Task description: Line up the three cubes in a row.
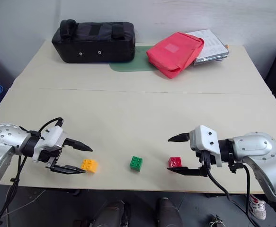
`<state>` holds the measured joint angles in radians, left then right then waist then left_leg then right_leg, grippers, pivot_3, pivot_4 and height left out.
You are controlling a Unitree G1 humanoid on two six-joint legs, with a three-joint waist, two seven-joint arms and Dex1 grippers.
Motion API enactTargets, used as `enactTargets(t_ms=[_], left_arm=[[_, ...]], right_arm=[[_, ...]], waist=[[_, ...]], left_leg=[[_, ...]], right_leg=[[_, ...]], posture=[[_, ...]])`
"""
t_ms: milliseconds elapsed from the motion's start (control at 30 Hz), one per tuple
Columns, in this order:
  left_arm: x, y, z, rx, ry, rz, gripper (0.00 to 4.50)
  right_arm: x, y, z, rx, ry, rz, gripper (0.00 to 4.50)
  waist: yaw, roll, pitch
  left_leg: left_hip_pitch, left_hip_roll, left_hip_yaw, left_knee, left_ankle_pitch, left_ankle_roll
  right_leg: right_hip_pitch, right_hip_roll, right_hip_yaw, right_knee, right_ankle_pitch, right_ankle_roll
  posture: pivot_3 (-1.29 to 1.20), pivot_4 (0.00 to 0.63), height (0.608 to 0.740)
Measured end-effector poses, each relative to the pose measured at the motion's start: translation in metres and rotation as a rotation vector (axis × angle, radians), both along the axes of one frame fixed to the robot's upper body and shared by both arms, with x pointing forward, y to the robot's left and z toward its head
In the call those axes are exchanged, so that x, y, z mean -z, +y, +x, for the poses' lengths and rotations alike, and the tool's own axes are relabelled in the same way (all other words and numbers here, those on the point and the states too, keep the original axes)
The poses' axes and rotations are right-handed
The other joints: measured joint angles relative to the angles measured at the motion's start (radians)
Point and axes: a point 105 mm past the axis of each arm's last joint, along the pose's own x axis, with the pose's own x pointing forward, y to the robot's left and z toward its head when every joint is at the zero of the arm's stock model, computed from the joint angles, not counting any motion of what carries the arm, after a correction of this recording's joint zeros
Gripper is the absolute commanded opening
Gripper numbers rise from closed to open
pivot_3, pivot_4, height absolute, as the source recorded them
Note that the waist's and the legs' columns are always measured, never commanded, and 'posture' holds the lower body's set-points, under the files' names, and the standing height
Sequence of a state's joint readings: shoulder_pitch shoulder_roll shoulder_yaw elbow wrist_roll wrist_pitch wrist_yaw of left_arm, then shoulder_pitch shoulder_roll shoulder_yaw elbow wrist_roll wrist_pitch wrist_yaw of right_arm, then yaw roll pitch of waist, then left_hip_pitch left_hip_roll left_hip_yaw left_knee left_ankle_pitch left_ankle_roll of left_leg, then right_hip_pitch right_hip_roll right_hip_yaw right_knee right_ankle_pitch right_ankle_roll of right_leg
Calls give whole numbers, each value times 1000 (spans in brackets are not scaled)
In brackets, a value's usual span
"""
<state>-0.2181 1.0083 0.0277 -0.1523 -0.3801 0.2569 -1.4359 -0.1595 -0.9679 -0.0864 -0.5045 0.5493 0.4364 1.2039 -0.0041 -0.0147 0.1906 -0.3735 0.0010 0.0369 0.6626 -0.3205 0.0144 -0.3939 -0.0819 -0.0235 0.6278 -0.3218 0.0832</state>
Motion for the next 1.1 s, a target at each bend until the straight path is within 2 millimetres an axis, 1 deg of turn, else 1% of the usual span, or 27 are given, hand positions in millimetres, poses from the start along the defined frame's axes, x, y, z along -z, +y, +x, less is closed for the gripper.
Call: enactTargets(t_ms=[133, 267, 367, 400, 433, 467, 500, 533, 633, 800, 967, 1067, 1100], left_arm=[[10, 2, 1, 9, -29, 40, 3579], [27, 0, 4, 8, -10, 56, 3579], [31, -1, 6, 13, -5, 58, 2970], [31, -2, 5, 28, -11, 63, 2706], [32, -3, 5, 41, -10, 66, 2339], [33, -3, 4, 47, -5, 67, 2097], [35, -3, 5, 44, 3, 63, 1742], [34, -3, 6, 46, -1, 54, 1530], [30, -4, 9, 54, -15, 54, 1517], [20, -8, 26, 54, -80, 51, 1517], [28, -12, 28, 77, -81, 65, 1517], [29, -12, 29, 76, -89, 60, 1517], [29, -12, 30, 75, -93, 58, 1867]], right_arm=[[0, 1, 0, 0, -1, 3, 4500], [-2, 2, 2, 0, -13, 4, 4500], [-3, 2, 2, 0, -15, 4, 4500], [-3, 2, 2, 0, -15, 4, 4500], [-3, 2, 2, 1, -16, 4, 4500], [-3, 2, 2, 1, -16, 5, 4500], [-3, 2, 2, 3, -16, 5, 4500], [-2, 2, 2, 4, -16, 5, 4500], [-1, 2, 2, 7, -9, 5, 4500], [3, 0, -1, 4, 8, 0, 4500], [3, 0, -1, 4, 5, 0, 4500], [2, 1, 0, 3, 4, -1, 4500], [3, 1, -1, 3, 4, -1, 4500]], waist=[[0, 0, 0], [0, 0, 0], [0, 0, 0], [0, 0, 0], [0, 0, 0], [-1, 0, 0], [-1, 0, 0], [-1, 0, 0], [0, 0, 0], [2, 0, 0], [-2, 0, 0], [0, 0, 0], [0, 0, 0]], left_leg=[[0, 0, 0, 0, 0, 0], [0, 0, 0, 0, -1, 1], [0, 0, 0, 0, -1, 1], [0, 0, 0, 0, -1, 1], [0, 0, 0, 0, -1, 1], [0, 0, 0, 0, -1, 1], [0, 0, 0, 0, -1, 1], [0, 0, 0, 0, -1, 1], [0, 0, 0, 0, -1, 1], [0, 0, 0, 0, -1, 1], [0, 0, 1, 0, 0, 1], [0, 0, 0, 0, 0, 1], [0, 0, 0, 0, 0, 1]], right_leg=[[0, 0, 0, 0, 0, 0], [0, 0, 0, 0, 0, 0], [0, 0, 0, 0, 0, 0], [0, 0, 0, 0, 0, 0], [0, 0, 0, 0, 0, 0], [0, 0, 0, 0, 0, 0], [0, 0, 0, 0, 0, 0], [0, 0, 0, 0, 0, 0], [0, 0, 0, 0, 0, 0], [0, 0, 0, 0, 0, 0], [0, 1, 0, 1, 0, 0], [0, 1, 0, 1, 0, 0], [0, 1, 0, 1, 0, 0]], posture=[[0, 150, 740], [0, 150, 740], [0, 150, 740], [0, 150, 740], [0, 150, 740], [0, 150, 740], [0, 150, 740], [0, 150, 740], [0, 150, 740], [0, 150, 740], [0, 150, 740], [0, 150, 740], [0, 150, 740]])
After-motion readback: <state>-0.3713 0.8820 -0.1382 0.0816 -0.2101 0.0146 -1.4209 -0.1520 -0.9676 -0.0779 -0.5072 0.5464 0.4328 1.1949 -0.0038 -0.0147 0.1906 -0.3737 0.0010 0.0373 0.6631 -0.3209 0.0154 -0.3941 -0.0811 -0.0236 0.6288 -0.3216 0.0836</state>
